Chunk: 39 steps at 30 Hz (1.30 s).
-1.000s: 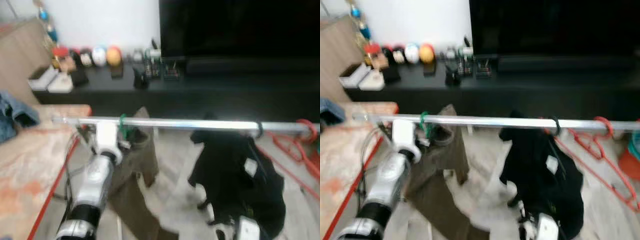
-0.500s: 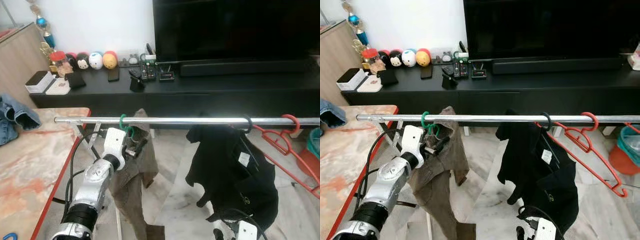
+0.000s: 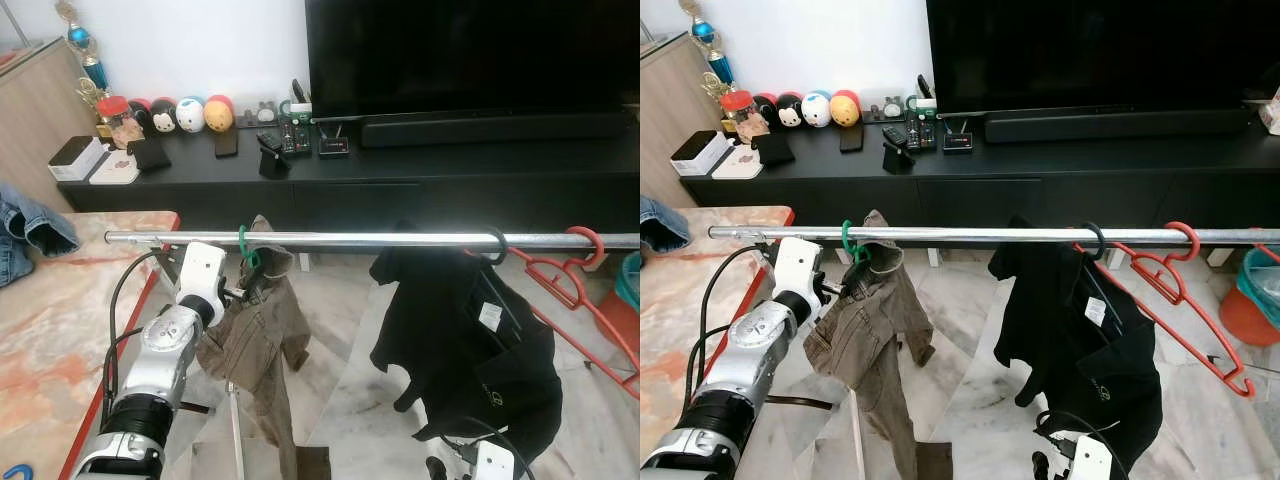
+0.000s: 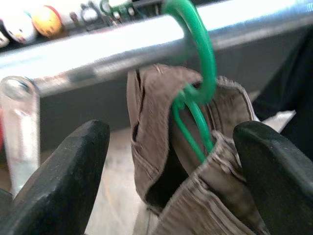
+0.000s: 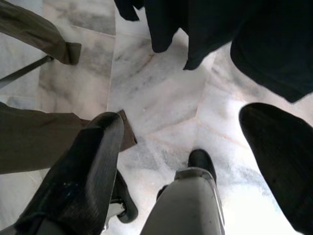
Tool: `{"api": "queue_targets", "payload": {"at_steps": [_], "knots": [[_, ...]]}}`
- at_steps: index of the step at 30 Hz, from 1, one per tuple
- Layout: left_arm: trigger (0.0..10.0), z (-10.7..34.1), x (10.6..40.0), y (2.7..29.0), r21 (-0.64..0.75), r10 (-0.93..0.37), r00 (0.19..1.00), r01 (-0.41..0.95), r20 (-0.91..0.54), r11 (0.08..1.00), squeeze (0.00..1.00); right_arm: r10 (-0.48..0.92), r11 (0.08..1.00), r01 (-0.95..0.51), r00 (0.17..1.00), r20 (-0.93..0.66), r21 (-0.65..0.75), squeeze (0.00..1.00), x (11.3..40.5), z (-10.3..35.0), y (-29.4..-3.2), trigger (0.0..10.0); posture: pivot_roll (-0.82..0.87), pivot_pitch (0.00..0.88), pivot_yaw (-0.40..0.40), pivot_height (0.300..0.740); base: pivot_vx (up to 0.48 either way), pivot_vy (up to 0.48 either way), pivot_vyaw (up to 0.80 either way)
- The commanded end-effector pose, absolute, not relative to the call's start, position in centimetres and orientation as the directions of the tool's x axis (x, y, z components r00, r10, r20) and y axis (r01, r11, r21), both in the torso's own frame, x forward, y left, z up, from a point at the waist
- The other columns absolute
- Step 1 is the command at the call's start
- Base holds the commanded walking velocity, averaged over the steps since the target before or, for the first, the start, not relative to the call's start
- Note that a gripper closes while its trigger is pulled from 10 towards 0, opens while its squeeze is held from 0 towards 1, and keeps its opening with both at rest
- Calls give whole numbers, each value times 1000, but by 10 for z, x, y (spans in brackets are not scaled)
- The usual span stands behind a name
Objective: Hang hanger
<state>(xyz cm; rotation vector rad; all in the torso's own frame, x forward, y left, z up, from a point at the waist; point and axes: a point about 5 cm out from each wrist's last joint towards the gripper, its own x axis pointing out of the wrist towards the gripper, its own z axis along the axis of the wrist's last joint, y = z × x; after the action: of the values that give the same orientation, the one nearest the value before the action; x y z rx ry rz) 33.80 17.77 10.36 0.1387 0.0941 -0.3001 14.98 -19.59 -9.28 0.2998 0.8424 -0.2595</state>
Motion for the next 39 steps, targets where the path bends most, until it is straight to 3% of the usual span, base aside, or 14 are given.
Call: {"api": "queue_targets", "payload": {"at_steps": [1, 4, 11, 22, 30, 31, 32, 39], "knots": [[10000, 99, 334, 174, 142, -342, 923, 368, -177, 919, 0, -95, 927, 338, 634, -768, 164, 0, 148, -94, -193, 10000, -12, 41, 88, 740, 0, 0, 0], [10000, 93, 327, 162, 130, -432, 871, 468, -233, 874, 0, -93, 927, 337, 634, -768, 165, 0, 149, -94, -192, 10000, -11, 45, 91, 740, 0, 0, 0], [10000, 88, 326, 152, 127, -451, 850, 496, -272, 859, 0, -91, 925, 338, 635, -767, 171, 0, 150, -94, -191, 10000, -13, 45, 96, 740, 0, 0, 0], [10000, 94, 341, 159, 118, -252, 944, 281, -212, 953, 0, -90, 924, 341, 635, -767, 174, 0, 149, -94, -191, 10000, -15, 48, 96, 740, 0, 0, 0], [10000, 89, 345, 153, 126, -221, 941, 260, -258, 957, 0, -85, 926, 336, 634, -769, 175, 0, 149, -94, -191, 10000, -16, 49, 95, 740, 0, 0, 0], [9490, 86, 345, 152, 114, -214, 938, 253, -273, 961, 0, -84, 926, 334, 634, -769, 175, 0, 149, -94, -191, 10000, -17, 48, 96, 740, 0, 0, 0], [0, 85, 345, 151, 114, -211, 938, 250, -275, 962, 0, -83, 926, 334, 634, -769, 175, 0, 149, -94, -191, 10000, -17, 48, 96, 740, 0, 0, 0], [0, 85, 344, 145, 107, -229, 935, 266, -269, 958, 0, -80, 928, 330, 633, -770, 174, 0, 148, -94, -191, 10000, -18, 48, 93, 740, 0, 0, 0]]}}
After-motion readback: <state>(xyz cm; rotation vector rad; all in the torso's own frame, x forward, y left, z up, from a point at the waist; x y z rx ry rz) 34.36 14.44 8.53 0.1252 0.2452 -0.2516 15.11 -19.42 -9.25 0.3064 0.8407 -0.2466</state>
